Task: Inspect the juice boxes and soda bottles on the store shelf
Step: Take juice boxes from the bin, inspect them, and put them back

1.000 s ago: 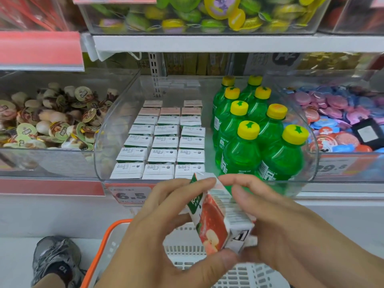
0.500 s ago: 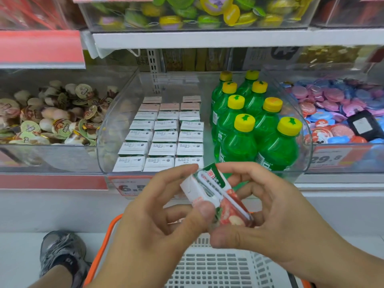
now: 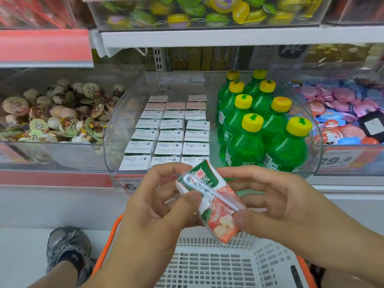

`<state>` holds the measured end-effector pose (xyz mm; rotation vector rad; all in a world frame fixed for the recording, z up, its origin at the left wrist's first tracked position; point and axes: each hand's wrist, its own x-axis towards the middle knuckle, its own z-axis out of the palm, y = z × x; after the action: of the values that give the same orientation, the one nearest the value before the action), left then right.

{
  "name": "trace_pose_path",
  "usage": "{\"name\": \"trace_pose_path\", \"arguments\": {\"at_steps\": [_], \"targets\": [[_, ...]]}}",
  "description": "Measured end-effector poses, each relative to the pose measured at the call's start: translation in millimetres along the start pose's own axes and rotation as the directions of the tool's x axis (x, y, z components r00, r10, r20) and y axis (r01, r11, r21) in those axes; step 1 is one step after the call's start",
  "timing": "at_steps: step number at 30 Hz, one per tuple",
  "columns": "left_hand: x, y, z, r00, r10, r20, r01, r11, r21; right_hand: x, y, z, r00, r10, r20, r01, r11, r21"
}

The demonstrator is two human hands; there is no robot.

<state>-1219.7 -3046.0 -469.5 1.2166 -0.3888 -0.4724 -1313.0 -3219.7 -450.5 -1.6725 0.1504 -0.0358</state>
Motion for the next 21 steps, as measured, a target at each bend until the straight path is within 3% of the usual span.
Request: {"name": "trace_pose_path", "arguments": {"at_steps": [14,21], "targets": [[5.4,3.4,-3.1,0.999,-0.004,-0.043,0.006,1.0,0.025,2.4,-1.8,-8.9,0.997,-0.016,0.074,0.008,0.993,0.117],[4.8,8.5,-5.1,0.994,0.084,0.066,-0.098,0.962,0.256,2.6,-11.8,-2.1,0.995,-0.051,-0.089,0.066,0.982,0.174]]}}
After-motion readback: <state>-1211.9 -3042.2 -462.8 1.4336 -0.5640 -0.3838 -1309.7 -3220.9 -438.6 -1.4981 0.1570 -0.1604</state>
